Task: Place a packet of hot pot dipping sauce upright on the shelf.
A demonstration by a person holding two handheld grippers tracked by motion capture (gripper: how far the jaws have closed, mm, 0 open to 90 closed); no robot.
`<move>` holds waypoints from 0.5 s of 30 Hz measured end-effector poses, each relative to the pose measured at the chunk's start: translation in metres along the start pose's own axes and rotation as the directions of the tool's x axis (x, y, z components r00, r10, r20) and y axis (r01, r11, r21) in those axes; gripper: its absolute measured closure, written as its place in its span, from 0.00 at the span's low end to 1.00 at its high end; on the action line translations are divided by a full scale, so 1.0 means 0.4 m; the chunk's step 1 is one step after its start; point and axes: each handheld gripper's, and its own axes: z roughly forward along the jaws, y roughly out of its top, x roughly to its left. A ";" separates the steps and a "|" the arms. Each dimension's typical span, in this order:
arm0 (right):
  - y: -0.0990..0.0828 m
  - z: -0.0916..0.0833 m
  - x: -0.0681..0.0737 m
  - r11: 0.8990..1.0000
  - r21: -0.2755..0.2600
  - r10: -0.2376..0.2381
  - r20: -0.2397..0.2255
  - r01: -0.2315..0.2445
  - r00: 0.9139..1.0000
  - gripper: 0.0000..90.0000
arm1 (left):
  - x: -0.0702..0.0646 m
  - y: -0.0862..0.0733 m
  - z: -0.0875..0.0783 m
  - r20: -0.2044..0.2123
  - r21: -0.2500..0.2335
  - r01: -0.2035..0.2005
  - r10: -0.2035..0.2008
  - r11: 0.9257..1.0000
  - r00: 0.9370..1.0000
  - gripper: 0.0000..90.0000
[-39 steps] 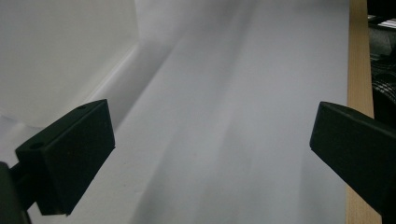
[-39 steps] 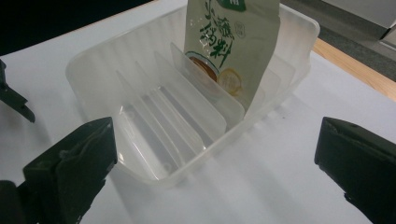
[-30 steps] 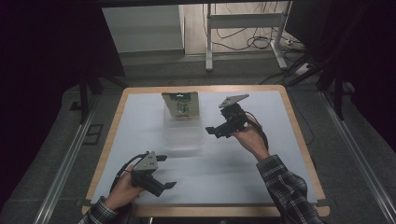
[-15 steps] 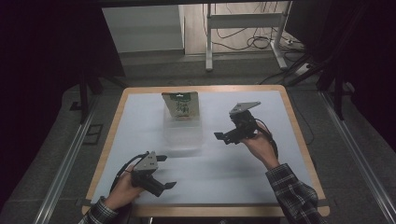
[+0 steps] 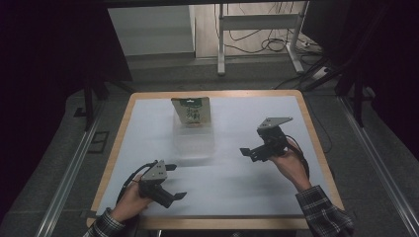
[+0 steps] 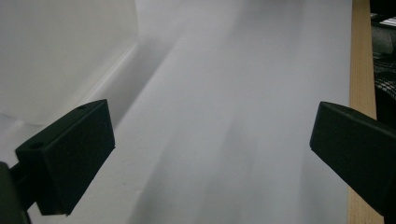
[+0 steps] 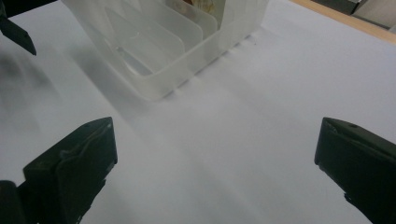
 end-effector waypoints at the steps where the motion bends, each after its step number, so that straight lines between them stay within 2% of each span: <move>1: -0.006 -0.006 0.000 1.000 0.001 0.001 0.002 -0.001 1.000 0.00 | 0.000 0.000 0.000 0.000 0.001 -0.001 0.001 1.000 1.000 0.00; 10: -0.064 -0.053 -0.002 1.000 0.000 0.025 0.020 -0.025 0.999 0.00 | 0.001 0.000 0.000 0.000 0.005 -0.002 0.002 1.000 1.000 0.00; 15: -0.114 -0.084 -0.005 0.999 0.001 0.040 0.033 -0.040 0.999 0.00 | 0.001 -0.001 0.001 0.001 0.008 -0.002 0.002 1.000 1.000 0.00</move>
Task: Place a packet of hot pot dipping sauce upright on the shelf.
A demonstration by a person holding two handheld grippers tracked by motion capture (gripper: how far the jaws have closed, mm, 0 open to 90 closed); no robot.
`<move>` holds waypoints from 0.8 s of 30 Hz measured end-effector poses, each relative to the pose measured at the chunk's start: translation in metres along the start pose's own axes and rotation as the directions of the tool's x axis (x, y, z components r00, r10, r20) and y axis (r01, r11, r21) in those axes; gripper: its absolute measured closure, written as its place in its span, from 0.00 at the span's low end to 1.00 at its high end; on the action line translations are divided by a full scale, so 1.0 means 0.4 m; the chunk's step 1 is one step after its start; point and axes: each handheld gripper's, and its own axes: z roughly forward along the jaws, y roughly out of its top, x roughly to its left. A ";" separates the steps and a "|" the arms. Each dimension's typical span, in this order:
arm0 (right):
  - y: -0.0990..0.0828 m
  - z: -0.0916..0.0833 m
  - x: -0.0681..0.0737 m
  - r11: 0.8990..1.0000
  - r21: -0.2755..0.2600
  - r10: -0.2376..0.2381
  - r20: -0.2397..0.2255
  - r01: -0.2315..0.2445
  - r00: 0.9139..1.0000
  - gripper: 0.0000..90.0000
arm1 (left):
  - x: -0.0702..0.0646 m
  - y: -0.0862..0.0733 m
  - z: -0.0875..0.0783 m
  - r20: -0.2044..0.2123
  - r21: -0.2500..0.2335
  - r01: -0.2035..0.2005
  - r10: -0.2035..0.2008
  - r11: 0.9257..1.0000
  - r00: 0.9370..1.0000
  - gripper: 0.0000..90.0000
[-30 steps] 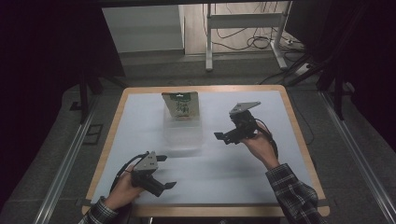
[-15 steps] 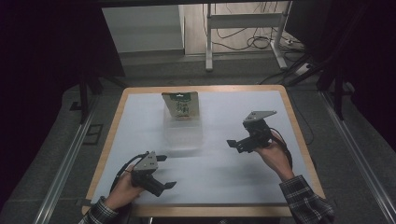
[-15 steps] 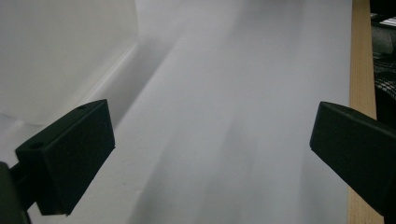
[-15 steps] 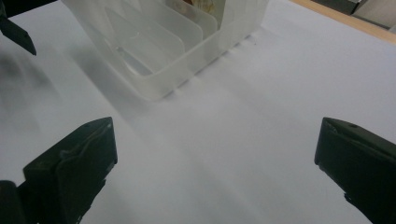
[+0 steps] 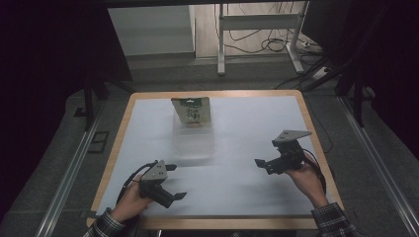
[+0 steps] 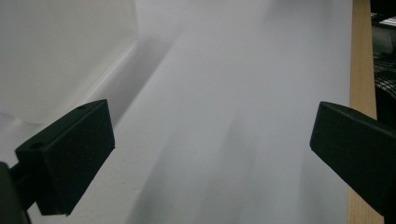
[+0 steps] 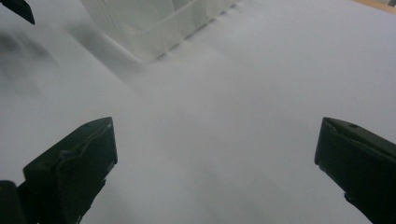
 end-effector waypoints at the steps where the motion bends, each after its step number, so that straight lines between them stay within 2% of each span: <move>1: 0.000 0.000 0.000 1.000 0.000 0.000 0.000 0.000 1.000 0.00 | 0.000 0.000 0.000 0.000 0.000 0.000 0.000 1.000 1.000 0.00; 9: -0.089 -0.030 -0.011 0.999 0.018 0.035 0.033 -0.036 0.999 0.00 | 0.000 0.000 0.001 0.002 0.001 0.001 -0.001 1.000 1.000 0.00; 16: -0.151 -0.034 -0.015 0.998 0.059 0.029 0.073 -0.033 0.997 0.00 | 0.000 -0.001 0.001 0.004 0.004 -0.003 0.003 1.000 1.000 0.00; 17: -0.151 -0.034 -0.015 0.998 0.059 0.029 0.073 -0.033 0.997 0.00 | 0.000 -0.001 0.001 0.004 0.004 -0.003 0.003 1.000 1.000 0.00; 20: -0.180 -0.026 -0.017 0.994 0.105 0.029 0.091 -0.038 0.995 0.00 | -0.001 -0.001 0.000 0.003 0.001 -0.013 0.013 1.000 1.000 0.00; 24: -0.187 -0.023 -0.017 0.992 0.118 0.040 0.089 -0.051 0.995 0.00 | -0.002 0.002 -0.003 0.002 -0.010 -0.014 0.014 1.000 1.000 0.00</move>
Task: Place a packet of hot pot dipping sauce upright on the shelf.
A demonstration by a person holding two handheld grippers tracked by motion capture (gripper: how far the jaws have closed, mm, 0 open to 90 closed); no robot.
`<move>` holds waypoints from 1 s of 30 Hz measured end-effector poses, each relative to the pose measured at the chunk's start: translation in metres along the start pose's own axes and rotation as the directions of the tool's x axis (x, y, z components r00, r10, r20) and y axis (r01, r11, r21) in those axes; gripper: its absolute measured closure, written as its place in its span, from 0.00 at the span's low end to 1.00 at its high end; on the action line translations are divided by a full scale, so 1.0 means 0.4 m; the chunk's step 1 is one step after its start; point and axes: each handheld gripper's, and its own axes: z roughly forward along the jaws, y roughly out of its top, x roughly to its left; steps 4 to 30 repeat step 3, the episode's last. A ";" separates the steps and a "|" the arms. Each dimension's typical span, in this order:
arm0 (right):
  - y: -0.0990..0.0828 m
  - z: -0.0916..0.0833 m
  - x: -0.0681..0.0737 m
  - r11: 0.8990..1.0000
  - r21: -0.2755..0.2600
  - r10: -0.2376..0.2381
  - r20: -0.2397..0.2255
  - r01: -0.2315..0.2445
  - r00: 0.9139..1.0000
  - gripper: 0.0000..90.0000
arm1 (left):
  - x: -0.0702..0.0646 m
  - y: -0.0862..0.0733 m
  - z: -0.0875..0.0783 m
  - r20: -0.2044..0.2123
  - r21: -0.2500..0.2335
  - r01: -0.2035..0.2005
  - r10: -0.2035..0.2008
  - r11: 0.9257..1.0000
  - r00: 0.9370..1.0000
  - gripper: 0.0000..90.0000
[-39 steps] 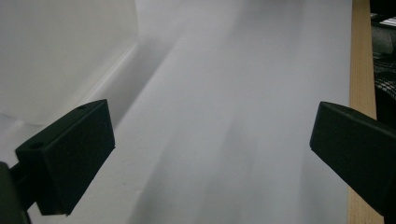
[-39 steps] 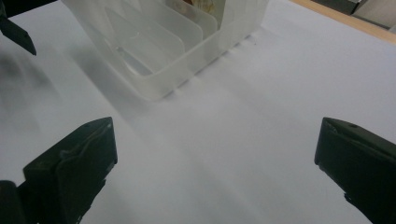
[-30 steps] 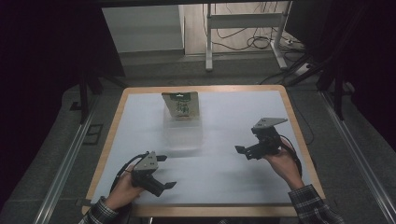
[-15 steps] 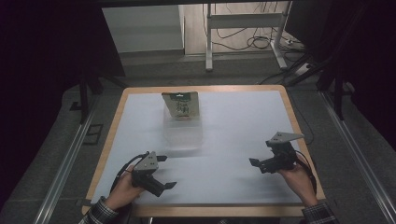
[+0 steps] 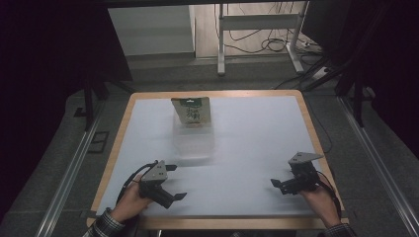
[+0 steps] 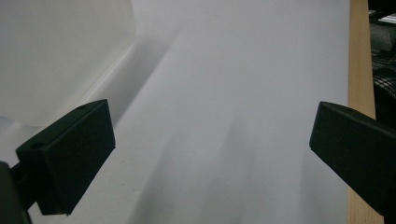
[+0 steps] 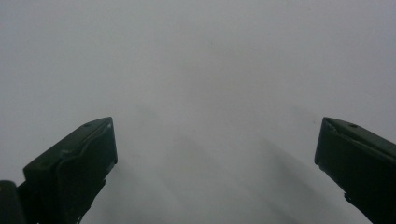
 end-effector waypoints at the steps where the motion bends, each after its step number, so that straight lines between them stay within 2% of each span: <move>1: 0.002 -0.002 0.001 1.000 -0.005 0.009 -0.010 -0.009 1.000 0.00 | 0.000 0.001 -0.001 -0.001 -0.003 -0.001 0.001 1.000 1.000 0.00; 30: 0.004 -0.002 0.002 1.000 -0.012 0.016 -0.018 -0.016 1.000 0.00 | 0.001 0.002 -0.003 -0.003 -0.012 0.002 -0.002 1.000 1.000 0.00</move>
